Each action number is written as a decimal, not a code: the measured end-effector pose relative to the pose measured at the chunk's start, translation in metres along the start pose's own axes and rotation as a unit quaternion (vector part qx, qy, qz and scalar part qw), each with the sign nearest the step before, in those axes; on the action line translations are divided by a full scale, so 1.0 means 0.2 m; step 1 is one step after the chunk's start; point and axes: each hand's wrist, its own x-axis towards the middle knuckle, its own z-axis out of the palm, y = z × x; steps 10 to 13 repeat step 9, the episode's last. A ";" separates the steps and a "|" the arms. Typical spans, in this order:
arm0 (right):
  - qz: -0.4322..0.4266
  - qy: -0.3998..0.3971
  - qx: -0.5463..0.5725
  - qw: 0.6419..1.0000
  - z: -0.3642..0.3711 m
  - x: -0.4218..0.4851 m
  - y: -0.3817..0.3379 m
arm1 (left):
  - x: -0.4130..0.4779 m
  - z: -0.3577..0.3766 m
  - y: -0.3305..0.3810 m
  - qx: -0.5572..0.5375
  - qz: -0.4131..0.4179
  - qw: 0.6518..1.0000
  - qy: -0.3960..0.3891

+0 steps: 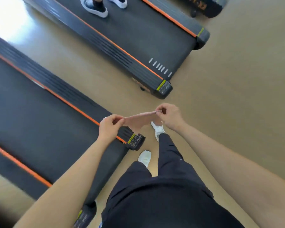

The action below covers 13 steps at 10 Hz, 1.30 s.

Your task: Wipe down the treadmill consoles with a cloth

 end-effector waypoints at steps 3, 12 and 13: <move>-0.168 -0.160 -0.084 0.969 0.47 0.68 -0.57 | 0.24 -0.40 -0.24 -0.061 -0.172 0.956 0.228; -0.216 -0.512 -0.478 0.680 1.04 0.94 -0.12 | 0.09 0.46 -0.73 -0.177 -0.451 0.868 0.105; -0.216 -0.512 -0.478 0.680 1.04 0.94 -0.12 | 0.09 0.46 -0.73 -0.177 -0.451 0.868 0.105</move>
